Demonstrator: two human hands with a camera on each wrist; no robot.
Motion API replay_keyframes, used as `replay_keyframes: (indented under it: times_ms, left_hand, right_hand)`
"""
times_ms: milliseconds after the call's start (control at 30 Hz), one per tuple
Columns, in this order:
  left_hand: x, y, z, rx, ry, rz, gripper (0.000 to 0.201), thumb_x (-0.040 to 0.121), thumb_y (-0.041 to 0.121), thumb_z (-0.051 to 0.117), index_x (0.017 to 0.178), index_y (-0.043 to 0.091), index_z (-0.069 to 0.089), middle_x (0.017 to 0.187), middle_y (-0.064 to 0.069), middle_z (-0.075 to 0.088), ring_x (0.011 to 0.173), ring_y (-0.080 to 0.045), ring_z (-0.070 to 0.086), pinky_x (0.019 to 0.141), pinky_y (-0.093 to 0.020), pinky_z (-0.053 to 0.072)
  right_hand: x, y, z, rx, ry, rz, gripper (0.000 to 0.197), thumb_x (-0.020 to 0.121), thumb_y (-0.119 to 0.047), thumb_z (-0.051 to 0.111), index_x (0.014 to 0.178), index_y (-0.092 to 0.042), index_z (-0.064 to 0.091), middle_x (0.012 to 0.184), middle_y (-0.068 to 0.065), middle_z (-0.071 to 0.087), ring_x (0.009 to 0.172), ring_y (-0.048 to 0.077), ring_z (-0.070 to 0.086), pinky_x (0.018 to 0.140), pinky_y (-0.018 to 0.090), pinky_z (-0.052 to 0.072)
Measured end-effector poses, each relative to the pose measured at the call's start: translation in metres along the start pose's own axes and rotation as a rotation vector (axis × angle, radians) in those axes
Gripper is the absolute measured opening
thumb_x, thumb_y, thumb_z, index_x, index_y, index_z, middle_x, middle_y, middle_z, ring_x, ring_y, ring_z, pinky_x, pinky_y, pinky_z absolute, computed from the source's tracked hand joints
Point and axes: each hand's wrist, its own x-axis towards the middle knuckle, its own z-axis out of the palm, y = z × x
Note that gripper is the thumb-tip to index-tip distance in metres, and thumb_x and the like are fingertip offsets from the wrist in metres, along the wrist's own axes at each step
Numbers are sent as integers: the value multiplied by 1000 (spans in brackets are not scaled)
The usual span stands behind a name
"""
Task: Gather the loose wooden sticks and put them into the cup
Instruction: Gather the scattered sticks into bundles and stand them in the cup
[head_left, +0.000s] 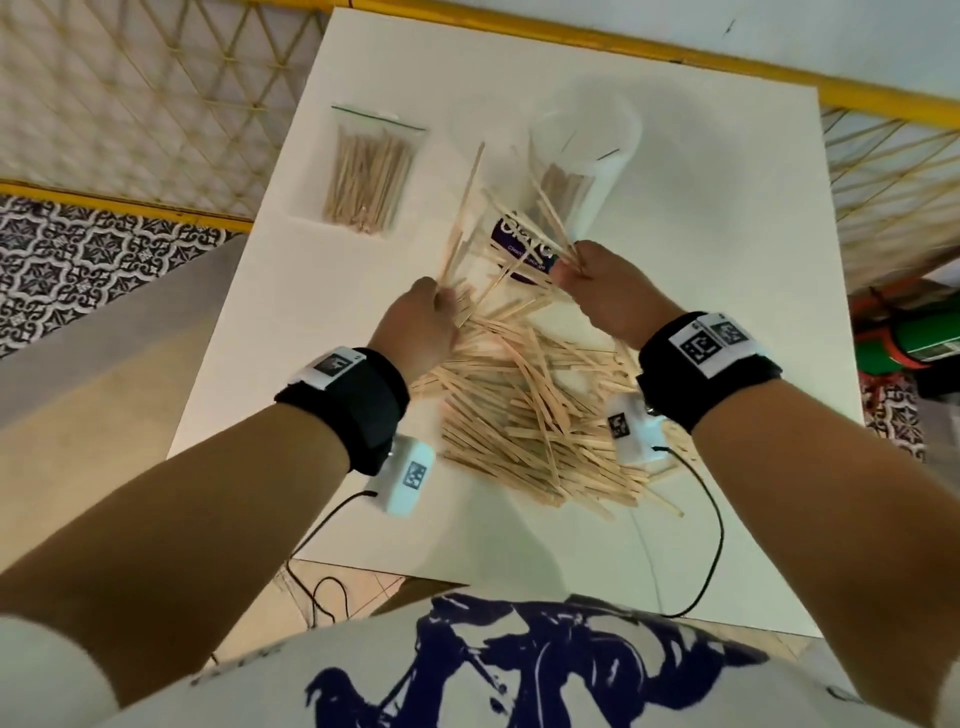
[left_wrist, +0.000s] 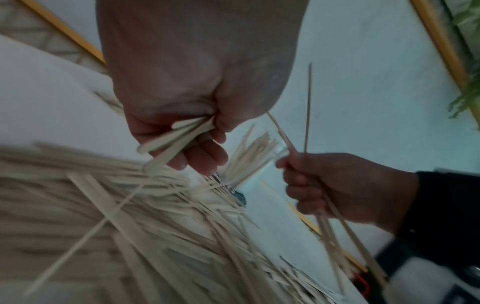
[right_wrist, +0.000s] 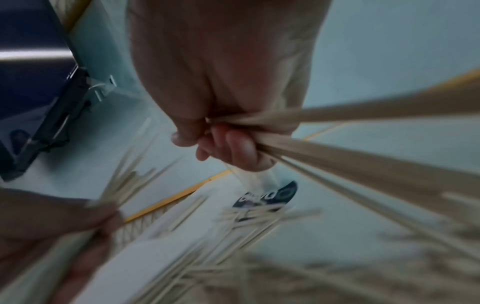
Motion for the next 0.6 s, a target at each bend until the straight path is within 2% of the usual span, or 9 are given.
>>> replay_keyframes:
  times_ms: [100, 167, 233, 300, 367, 400, 467, 533, 600]
  left_hand:
    - [-4, 17, 26, -83, -40, 47, 20, 98, 26, 33, 95, 13, 48, 89, -15, 63, 75, -31, 62, 67, -45, 52]
    - [-6, 25, 38, -21, -101, 144, 29, 96, 24, 34, 116, 11, 50, 96, -19, 65, 81, -35, 65, 69, -46, 52]
    - [-7, 28, 46, 35, -168, 216, 45, 92, 15, 34, 134, 1, 42, 107, -24, 64, 90, -36, 64, 76, -46, 52]
    - [-5, 30, 48, 88, -167, 266, 43, 92, 17, 36, 129, -5, 42, 108, -22, 60, 93, -35, 62, 76, -41, 49]
    - [-2, 31, 45, 129, -155, 258, 31, 97, 22, 44, 118, 1, 50, 106, -9, 56, 93, -25, 58, 73, -30, 41]
    - [1, 29, 43, 115, -165, 236, 30, 96, 25, 49, 118, 4, 53, 108, -4, 54, 97, -21, 56, 75, -27, 39]
    - [10, 26, 32, -26, -161, 177, 42, 93, 28, 57, 129, 8, 49, 120, 1, 53, 111, -16, 54, 87, -24, 40]
    - [14, 31, 17, -352, -208, 102, 63, 89, 27, 65, 141, 12, 34, 132, 1, 50, 126, -14, 47, 105, -28, 37]
    - [19, 38, 8, -560, -262, 118, 77, 82, 25, 73, 143, 16, 27, 131, 2, 53, 128, -9, 45, 111, -33, 35]
  right_hand:
    - [-4, -18, 27, 225, 11, -4, 31, 87, -46, 61, 74, -21, 48, 52, -11, 44, 44, 3, 38, 49, 23, 32]
    - [-4, -25, 45, 340, 101, 21, 34, 80, -50, 69, 77, -19, 55, 52, -12, 53, 44, 1, 45, 49, 22, 35]
    - [0, -28, 58, 385, 220, 72, 33, 78, -49, 71, 80, -18, 59, 64, -10, 59, 59, 6, 54, 57, 23, 39]
    - [4, -29, 60, 337, 301, 128, 25, 86, -41, 65, 76, -19, 57, 67, -9, 59, 67, 13, 57, 58, 25, 39]
    - [8, -26, 55, 271, 331, 156, 24, 92, -36, 54, 73, -20, 52, 66, -8, 56, 68, 16, 55, 56, 27, 37]
    - [10, -24, 52, 229, 322, 146, 25, 93, -36, 51, 72, -22, 50, 66, -8, 55, 65, 15, 53, 56, 28, 35]
    - [11, -19, 46, 140, 248, 103, 19, 94, -33, 48, 80, -22, 55, 72, -7, 56, 66, 15, 52, 60, 29, 38]
    - [10, -17, 43, 98, 155, 32, 12, 95, -25, 48, 93, -18, 57, 77, -3, 58, 71, 21, 55, 68, 34, 46]
    - [7, -20, 42, 76, 56, -19, 7, 95, -21, 45, 95, -20, 52, 75, 0, 60, 66, 23, 62, 67, 36, 49]
